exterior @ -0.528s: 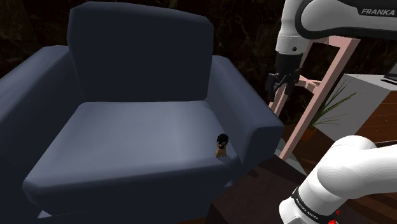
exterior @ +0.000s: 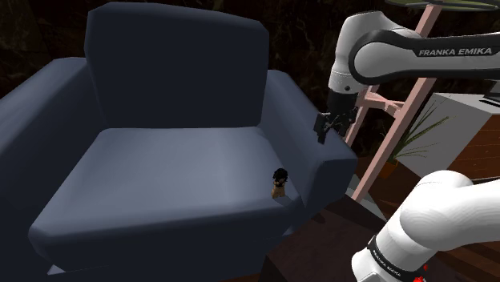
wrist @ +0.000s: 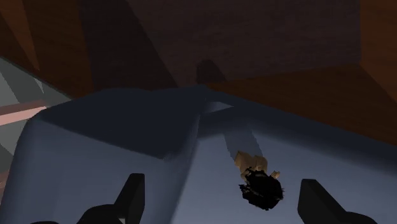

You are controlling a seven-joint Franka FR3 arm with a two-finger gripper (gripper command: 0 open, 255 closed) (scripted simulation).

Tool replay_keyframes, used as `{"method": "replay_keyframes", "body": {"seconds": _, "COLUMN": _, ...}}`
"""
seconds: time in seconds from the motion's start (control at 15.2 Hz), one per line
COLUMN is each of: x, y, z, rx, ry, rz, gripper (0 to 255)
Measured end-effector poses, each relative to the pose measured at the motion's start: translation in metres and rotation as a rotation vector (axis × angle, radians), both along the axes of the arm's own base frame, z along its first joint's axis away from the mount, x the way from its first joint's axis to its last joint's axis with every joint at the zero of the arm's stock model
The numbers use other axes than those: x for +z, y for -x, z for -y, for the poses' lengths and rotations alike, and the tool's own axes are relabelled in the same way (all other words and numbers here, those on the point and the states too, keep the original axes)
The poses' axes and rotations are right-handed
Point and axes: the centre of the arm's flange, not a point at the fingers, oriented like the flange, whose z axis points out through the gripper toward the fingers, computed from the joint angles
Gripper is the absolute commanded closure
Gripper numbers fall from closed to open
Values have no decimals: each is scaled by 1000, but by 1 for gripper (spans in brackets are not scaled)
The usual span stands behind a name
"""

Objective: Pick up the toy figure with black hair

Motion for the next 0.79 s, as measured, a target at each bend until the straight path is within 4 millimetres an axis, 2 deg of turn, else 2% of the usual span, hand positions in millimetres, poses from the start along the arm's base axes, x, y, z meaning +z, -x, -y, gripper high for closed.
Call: {"method": "replay_keyframes", "body": {"seconds": 0.79, "x": -133, "y": -61, "z": -28, "rx": -49, "ry": -36, "rz": 114, "gripper": 0}}
